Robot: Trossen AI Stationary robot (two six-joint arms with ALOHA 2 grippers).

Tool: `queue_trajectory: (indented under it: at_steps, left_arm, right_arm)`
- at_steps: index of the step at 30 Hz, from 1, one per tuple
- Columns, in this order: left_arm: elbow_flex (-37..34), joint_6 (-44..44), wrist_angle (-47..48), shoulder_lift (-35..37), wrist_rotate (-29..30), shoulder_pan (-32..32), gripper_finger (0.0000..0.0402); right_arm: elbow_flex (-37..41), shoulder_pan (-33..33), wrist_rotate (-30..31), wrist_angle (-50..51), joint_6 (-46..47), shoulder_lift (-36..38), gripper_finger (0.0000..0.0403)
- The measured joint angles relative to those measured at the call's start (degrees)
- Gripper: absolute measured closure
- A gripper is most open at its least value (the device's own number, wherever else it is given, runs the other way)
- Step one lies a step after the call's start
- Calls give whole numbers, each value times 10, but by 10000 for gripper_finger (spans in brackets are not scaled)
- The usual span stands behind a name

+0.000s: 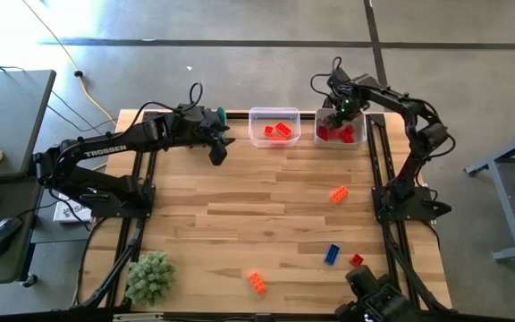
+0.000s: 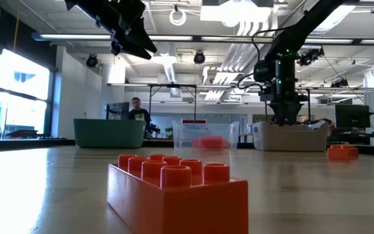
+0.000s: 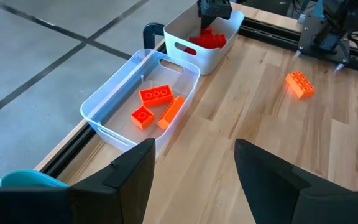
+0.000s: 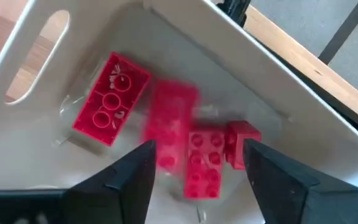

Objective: Sort & place blocks by color
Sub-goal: Put the red game piece into the gray bin, then put the orange game piece into the transparent bin

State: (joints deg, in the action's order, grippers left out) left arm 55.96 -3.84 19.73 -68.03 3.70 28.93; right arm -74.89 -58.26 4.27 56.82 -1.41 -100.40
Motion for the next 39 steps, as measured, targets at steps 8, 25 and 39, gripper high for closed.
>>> queue_trajectory:
  at_steps: [8, 25, 39]
  left_arm:
    - [0, 1, 0, 0, 0, 0, 193]
    - [0, 26, 3, 0, 30, 0, 193]
    - [0, 26, 3, 0, 30, 0, 193]
  right_arm:
    - [0, 7, -47, 24, 11, 4, 169]
    - [2, 166, -150, 188, 3, 103, 167]
    - [148, 330, -126, 220, -77, 104, 167]
